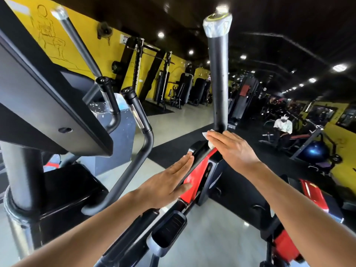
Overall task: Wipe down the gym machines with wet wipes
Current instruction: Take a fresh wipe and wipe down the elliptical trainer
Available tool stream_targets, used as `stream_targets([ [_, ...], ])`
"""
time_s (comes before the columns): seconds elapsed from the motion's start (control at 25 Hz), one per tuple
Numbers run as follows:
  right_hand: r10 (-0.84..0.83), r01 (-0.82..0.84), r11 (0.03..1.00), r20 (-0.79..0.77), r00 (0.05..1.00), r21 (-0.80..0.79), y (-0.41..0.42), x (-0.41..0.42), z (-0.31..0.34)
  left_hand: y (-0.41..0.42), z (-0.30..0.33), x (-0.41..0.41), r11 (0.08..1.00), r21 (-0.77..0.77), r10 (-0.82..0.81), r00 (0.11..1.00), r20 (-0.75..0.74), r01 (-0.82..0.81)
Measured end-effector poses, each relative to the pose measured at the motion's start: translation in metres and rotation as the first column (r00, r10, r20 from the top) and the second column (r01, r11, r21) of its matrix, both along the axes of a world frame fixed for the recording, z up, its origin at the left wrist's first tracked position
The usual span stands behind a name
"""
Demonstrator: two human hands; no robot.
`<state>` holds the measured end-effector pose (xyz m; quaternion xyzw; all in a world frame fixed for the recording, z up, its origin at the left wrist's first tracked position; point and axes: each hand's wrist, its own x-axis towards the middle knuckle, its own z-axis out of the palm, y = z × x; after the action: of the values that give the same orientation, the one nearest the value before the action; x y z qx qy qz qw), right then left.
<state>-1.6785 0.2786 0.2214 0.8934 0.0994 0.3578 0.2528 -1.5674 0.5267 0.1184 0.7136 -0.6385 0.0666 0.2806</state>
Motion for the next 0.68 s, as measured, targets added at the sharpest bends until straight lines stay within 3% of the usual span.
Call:
stream_targets([
  [0.08, 0.071, -0.085, 0.980, 0.083, 0.994, 0.182, 0.004, -0.007, -0.003, -0.014, 0.009, 0.003, 1.000, 0.007, 0.009, 0.999, 0.040, -0.010],
  [0.16, 0.061, -0.180, 0.884, 0.277, 0.959, 0.430, 0.008, -0.015, -0.005, -0.027, 0.015, 0.005, 1.000, -0.017, 0.008, 0.998, 0.060, -0.007],
  [0.2, 0.005, -0.215, 0.805, 0.357, 0.934, 0.552, 0.011, -0.018, -0.008, -0.033, 0.016, 0.005, 0.999, -0.038, -0.002, 0.999, 0.053, 0.004],
  [0.28, -0.151, -0.294, 0.554, 0.442, 0.884, 0.779, 0.018, -0.021, -0.013, -0.044, 0.021, 0.004, 0.996, -0.089, -0.021, 1.000, 0.023, 0.023],
  [0.36, -0.233, -0.365, 0.348, 0.456, 0.859, 0.864, 0.027, -0.012, -0.016, -0.049, 0.023, 0.003, 0.991, -0.135, -0.026, 1.000, -0.014, 0.024],
  [0.44, -0.239, -0.358, 0.332, 0.445, 0.863, 0.873, 0.034, -0.002, -0.016, -0.049, 0.024, 0.002, 0.987, -0.156, -0.033, 0.999, -0.039, 0.026],
  [0.52, -0.192, -0.353, 0.378, 0.445, 0.875, 0.856, 0.036, 0.003, -0.022, -0.046, 0.023, 0.000, 0.992, -0.125, -0.024, 0.999, -0.047, 0.018],
  [0.68, -0.133, -0.367, 0.589, 0.534, 0.835, 0.720, 0.030, 0.001, -0.034, -0.046, 0.022, -0.002, 0.994, -0.106, 0.006, 0.998, -0.062, -0.012],
])
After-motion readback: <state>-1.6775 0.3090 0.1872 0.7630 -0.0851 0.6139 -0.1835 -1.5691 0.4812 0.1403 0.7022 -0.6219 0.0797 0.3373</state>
